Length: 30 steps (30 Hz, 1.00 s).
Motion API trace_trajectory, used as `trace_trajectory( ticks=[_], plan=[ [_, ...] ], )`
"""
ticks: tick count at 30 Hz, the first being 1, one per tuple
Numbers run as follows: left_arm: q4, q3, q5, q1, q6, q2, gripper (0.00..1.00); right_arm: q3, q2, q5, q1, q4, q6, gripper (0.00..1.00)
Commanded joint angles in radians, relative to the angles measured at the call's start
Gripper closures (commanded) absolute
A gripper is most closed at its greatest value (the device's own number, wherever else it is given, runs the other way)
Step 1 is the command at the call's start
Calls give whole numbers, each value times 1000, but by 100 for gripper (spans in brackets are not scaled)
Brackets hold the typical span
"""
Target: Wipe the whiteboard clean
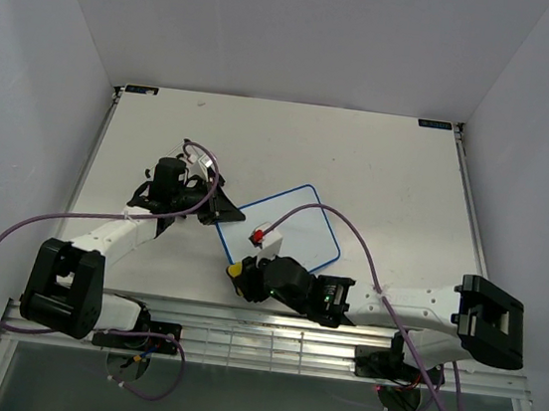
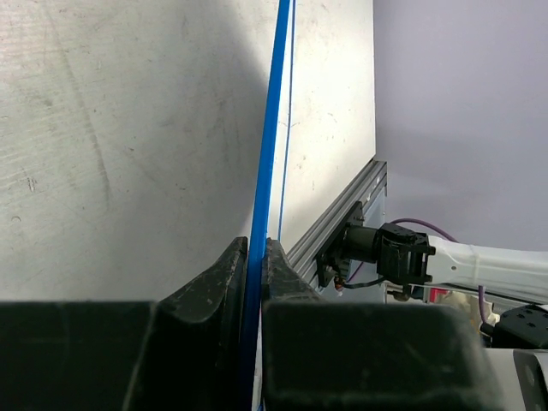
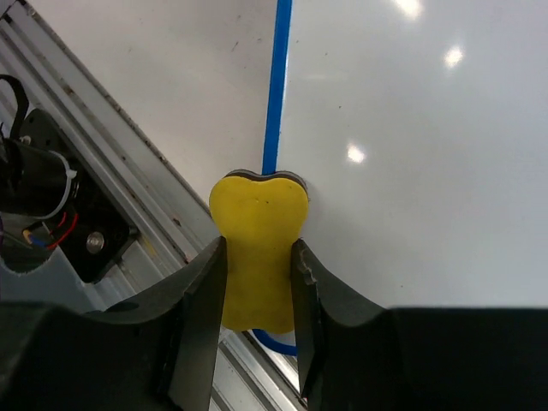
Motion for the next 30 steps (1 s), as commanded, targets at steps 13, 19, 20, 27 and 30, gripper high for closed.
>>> trace_trajectory(
  ticks=[13, 19, 20, 27, 30],
  plan=[
    [-90, -45, -80, -8, -12, -13, 100, -266, 35, -111, -445, 6, 92, 69],
    [-106, -39, -82, -10, -12, -37, 100, -364, 37, -309, -697, 6, 53, 69],
    [-109, -39, -79, -11, -11, -40, 100, -366, 38, -322, -739, 6, 37, 69],
    [-129, -42, -45, -13, 34, -14, 100, -280, 78, -358, -847, -78, -76, 68],
    [-138, -45, -66, -13, 35, -30, 100, -284, 69, -441, -892, -74, -87, 68]
  ],
)
